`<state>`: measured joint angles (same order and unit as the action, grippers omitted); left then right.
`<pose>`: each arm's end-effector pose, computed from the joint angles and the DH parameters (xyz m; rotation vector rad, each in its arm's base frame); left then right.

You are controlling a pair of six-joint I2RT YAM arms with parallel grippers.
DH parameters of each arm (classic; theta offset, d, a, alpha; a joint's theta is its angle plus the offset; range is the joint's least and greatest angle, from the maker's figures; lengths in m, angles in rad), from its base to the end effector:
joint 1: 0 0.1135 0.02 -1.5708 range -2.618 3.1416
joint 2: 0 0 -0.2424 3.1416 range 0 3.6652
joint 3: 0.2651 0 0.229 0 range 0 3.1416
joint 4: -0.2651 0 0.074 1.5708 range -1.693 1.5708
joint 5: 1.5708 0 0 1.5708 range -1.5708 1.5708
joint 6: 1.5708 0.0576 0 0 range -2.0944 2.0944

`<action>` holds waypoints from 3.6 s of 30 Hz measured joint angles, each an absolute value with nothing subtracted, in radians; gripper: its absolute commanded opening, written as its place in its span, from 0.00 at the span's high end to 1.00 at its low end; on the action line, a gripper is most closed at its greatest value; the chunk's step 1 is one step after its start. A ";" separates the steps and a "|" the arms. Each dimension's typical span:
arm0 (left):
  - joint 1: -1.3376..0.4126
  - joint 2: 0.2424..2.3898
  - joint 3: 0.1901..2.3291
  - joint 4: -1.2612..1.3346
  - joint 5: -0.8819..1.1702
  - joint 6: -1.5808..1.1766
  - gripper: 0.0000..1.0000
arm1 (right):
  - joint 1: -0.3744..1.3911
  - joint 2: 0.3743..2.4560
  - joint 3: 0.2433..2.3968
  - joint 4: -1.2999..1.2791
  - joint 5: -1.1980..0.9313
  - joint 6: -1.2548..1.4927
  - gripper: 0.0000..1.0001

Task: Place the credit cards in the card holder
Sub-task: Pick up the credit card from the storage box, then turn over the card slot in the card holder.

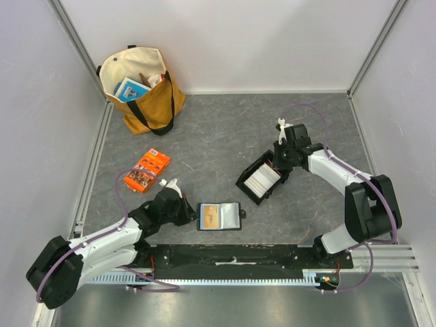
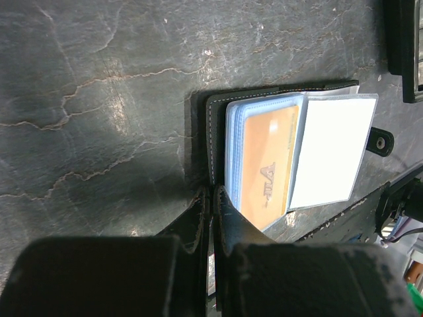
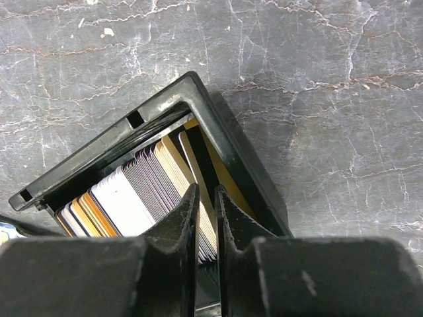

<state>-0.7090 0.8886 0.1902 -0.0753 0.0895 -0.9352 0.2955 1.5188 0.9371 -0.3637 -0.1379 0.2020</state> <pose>0.1249 -0.1139 0.1137 -0.2379 2.5174 -0.8569 0.2864 0.0954 0.1780 -0.1756 2.5380 0.3727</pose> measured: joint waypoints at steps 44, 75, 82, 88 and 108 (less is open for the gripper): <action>-0.709 0.867 0.190 -0.077 0.089 -0.934 0.98 | 0.488 1.612 1.050 -0.553 0.325 0.162 1.00; -0.709 0.788 0.190 -0.089 0.102 -0.935 0.98 | 0.782 1.169 0.897 -0.383 0.167 0.639 1.00; -0.709 0.724 0.190 -0.107 0.115 -0.956 0.98 | 1.168 1.258 0.868 -0.269 0.428 0.871 1.00; -0.709 0.692 0.190 -0.127 0.115 -0.973 0.98 | 1.330 1.428 0.940 -0.224 0.587 0.961 1.00; -0.709 0.680 0.190 -0.133 0.115 -0.979 0.98 | 1.364 1.563 0.966 -0.207 0.656 1.012 1.00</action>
<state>-0.7090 0.6800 0.1898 -0.1329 0.1150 -0.9794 1.3643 1.5631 0.9665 -0.2070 0.6563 1.0119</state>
